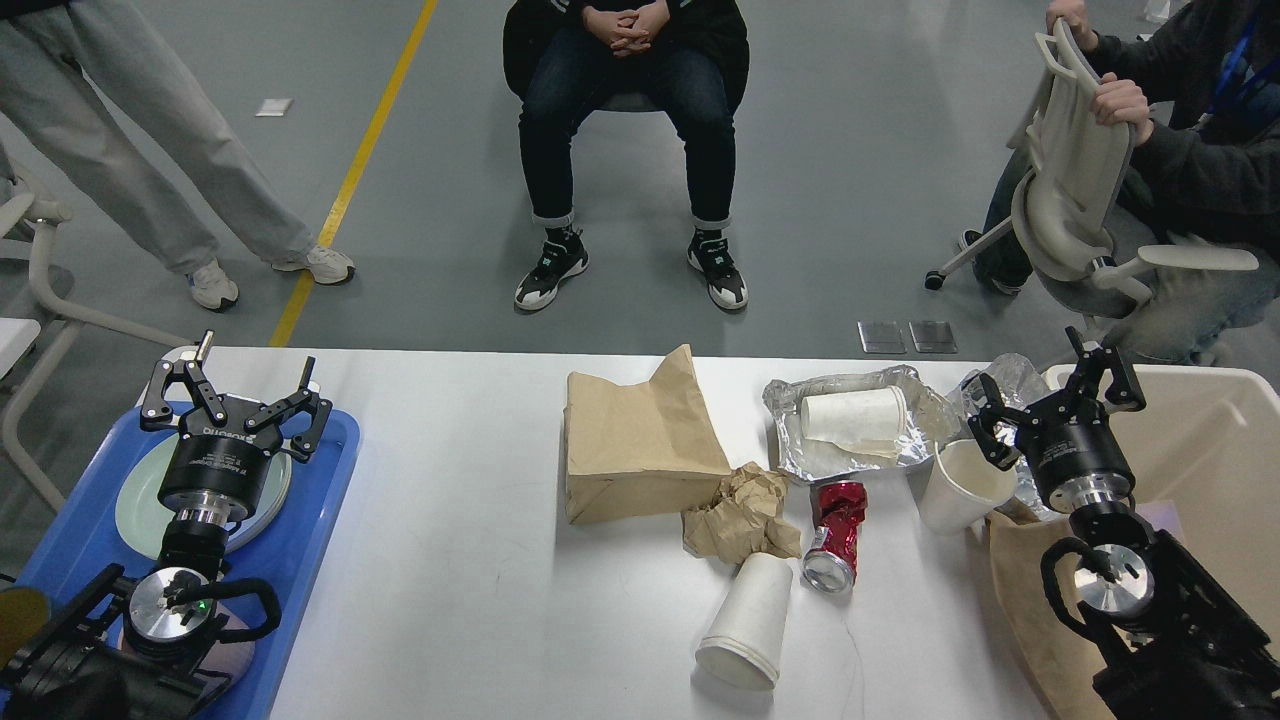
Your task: Tidy desktop
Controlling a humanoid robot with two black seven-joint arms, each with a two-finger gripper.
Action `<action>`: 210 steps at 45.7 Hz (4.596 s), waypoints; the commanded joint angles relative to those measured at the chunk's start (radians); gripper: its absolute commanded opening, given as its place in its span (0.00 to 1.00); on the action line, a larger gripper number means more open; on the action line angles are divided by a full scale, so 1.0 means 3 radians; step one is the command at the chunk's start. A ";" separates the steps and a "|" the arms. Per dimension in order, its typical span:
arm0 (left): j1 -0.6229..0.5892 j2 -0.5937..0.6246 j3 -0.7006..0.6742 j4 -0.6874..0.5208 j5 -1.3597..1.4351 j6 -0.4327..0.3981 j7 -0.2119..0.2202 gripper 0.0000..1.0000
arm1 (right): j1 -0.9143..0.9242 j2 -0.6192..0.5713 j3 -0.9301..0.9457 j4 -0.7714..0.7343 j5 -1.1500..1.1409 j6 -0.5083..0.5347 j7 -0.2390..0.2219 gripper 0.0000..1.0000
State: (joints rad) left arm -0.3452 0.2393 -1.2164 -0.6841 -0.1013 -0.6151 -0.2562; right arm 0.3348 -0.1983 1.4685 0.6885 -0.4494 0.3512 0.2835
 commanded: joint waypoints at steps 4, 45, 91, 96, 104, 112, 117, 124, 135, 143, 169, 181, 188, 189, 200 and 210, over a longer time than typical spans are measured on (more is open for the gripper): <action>0.0000 0.0000 0.0000 0.0000 0.0000 0.0000 0.0000 0.96 | -0.0063 0.0032 -0.0002 0.0042 0.0005 0.0051 -0.0004 1.00; 0.0000 0.0000 0.0000 0.0000 0.0000 0.0000 0.0000 0.96 | 0.0050 -0.0289 0.0003 0.0241 0.0015 -0.0066 -0.0347 1.00; 0.0000 0.0000 0.0000 0.0000 0.0000 0.0000 0.0000 0.96 | 0.1863 -0.2258 -0.4070 0.0660 0.0051 0.0762 -0.0311 1.00; 0.0000 0.0000 0.0000 0.0000 0.0000 0.0000 0.0005 0.96 | 0.2692 -0.2295 -0.5358 0.0665 0.0056 0.0762 -0.0326 1.00; 0.0000 0.0000 0.0000 0.0000 0.0000 0.0000 0.0005 0.96 | 0.4011 -0.2126 -0.7174 0.0737 0.0061 0.1099 -0.0316 1.00; 0.0000 0.0000 0.0000 0.0000 0.0000 0.0000 0.0005 0.96 | 0.4891 -0.1442 -0.8386 0.0818 0.0061 0.1907 -0.0352 1.00; 0.0000 0.0000 0.0000 0.0000 0.0000 0.0000 0.0005 0.96 | 0.5535 -0.1027 -0.9112 0.1319 0.0066 0.1969 -0.0352 1.00; 0.0000 0.0000 0.0000 0.0000 0.0000 0.0000 0.0005 0.96 | 0.6216 -0.0771 -0.9563 0.1913 0.0184 0.2010 -0.0388 1.00; 0.0000 0.0000 0.0000 0.0005 0.0000 0.0000 0.0000 0.96 | 0.7161 -0.1108 -0.9579 0.2914 0.0184 0.1974 -0.1021 1.00; 0.0000 0.0000 0.0000 0.0000 0.0000 0.0000 0.0000 0.96 | 0.7515 -0.1175 -0.9655 0.3237 0.0184 0.1851 -0.1175 0.98; 0.0005 0.0000 0.0000 0.0000 0.0000 0.0000 0.0000 0.96 | 0.6779 -0.1655 -1.0157 0.3120 -0.0634 0.0686 -0.0312 0.98; 0.0000 0.0000 0.0000 0.0000 0.0000 0.0000 0.0005 0.96 | 0.5389 -0.1747 -1.0157 0.2466 -0.1013 -0.0377 0.0302 0.98; 0.0000 0.0000 0.0000 0.0000 0.0000 0.0000 0.0005 0.96 | 0.4637 -0.1737 -0.9994 0.2011 -0.0834 -0.0935 0.0374 1.00; 0.0000 0.0000 0.0000 0.0000 0.0000 0.0000 0.0005 0.96 | 0.4535 -0.1727 -0.9958 0.1949 -0.0808 -0.0961 0.0374 1.00; 0.0000 -0.0005 -0.0005 0.0000 0.0000 0.0000 0.0005 0.96 | 0.3538 -0.1666 -0.9421 0.1162 -0.0706 -0.1063 0.0359 1.00; 0.0000 0.0000 0.0000 0.0000 0.0000 0.0000 0.0000 0.96 | 0.2954 -0.1466 -0.9037 0.0916 -0.0624 -0.1012 0.0364 1.00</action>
State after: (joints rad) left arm -0.3449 0.2393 -1.2172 -0.6841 -0.1012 -0.6151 -0.2551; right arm 1.2610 -0.6656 -1.2663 0.9693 -0.6399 0.0456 0.3912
